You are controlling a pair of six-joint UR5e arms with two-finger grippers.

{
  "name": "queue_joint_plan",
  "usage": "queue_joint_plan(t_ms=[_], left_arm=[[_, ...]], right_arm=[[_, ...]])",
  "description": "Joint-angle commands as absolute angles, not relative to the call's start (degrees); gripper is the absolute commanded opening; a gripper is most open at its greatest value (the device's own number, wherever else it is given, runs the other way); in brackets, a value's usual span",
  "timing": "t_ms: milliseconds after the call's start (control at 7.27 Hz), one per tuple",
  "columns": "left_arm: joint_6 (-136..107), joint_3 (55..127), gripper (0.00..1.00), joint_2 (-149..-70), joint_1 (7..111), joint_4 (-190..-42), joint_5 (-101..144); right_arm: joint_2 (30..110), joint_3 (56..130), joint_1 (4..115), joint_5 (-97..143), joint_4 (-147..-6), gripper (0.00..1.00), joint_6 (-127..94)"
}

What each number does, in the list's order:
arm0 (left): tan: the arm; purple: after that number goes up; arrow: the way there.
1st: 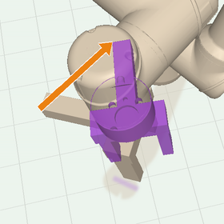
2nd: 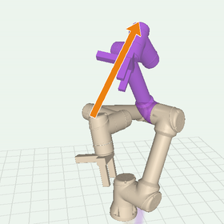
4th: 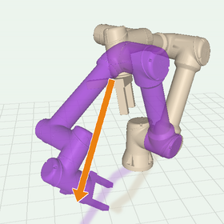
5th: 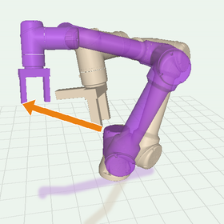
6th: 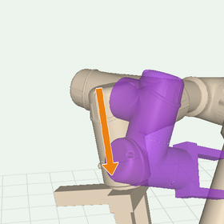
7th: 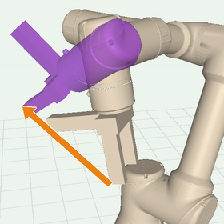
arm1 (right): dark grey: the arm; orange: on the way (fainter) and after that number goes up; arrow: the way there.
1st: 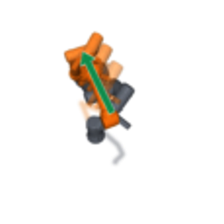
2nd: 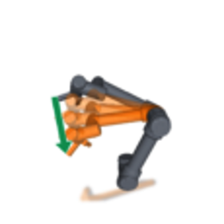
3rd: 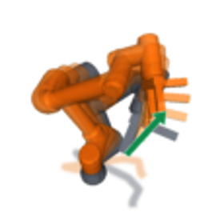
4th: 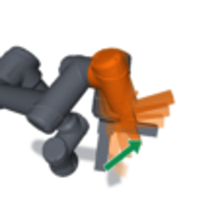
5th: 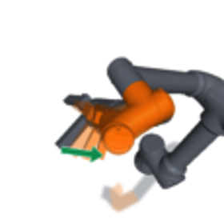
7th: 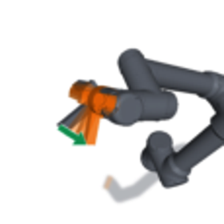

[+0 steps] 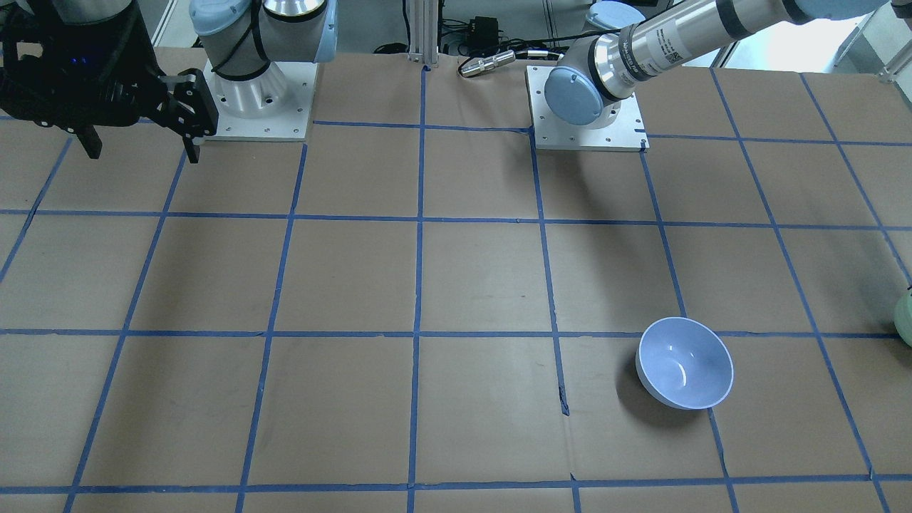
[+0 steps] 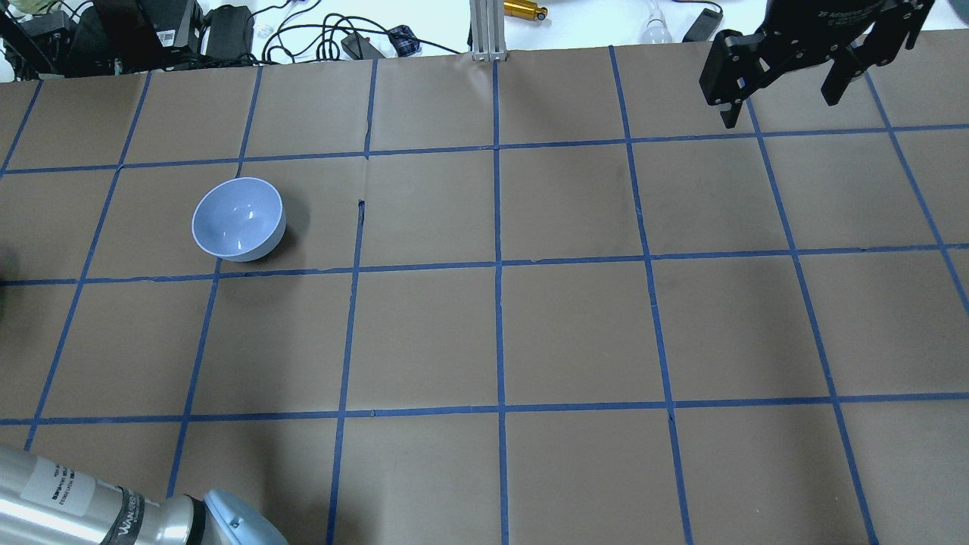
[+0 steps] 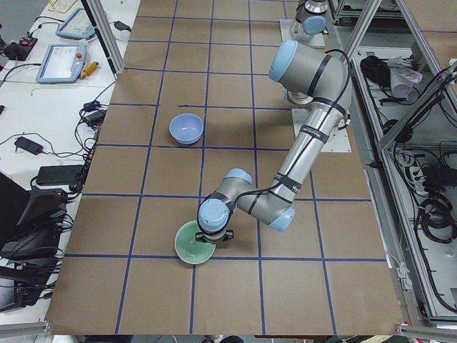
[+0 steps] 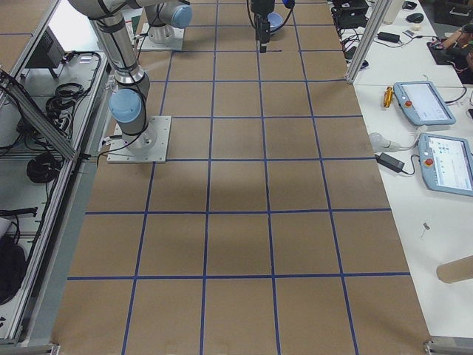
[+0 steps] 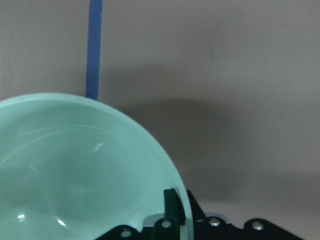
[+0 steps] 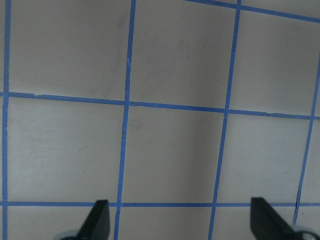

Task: Stack green bowl on blue bowl
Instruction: 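Close the left gripper on the rim of the mint green bowl, then lift the green bowl with the left gripper and carry it over the blue bowl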

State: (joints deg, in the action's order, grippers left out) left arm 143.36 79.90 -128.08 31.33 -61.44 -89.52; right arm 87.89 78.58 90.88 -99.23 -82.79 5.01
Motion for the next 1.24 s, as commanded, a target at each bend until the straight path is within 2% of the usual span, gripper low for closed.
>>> queue_joint_plan(t_ms=[0, 550, 826, 1101], left_arm=[[142.91, 79.63, 0.0, -125.18, 32.77, -62.04, -89.21], [142.74, 80.16, 0.0, -115.78, 43.39, -68.78, -86.68], [140.38, 80.5, 0.0, -111.03, 52.6, -74.51, -86.13], [133.02, 85.48, 0.0, -107.16, 60.52, -76.11, -85.96]], right_arm=[[87.89, 78.57, 90.88, -99.23, -82.79, 1.0, 5.01], [87.89, 78.57, 90.88, -99.23, -82.79, 1.0, 5.01], [87.89, 78.57, 90.88, -99.23, -82.79, 1.0, 5.01], [87.89, 78.57, 90.88, -99.23, -82.79, 1.0, 5.01]])
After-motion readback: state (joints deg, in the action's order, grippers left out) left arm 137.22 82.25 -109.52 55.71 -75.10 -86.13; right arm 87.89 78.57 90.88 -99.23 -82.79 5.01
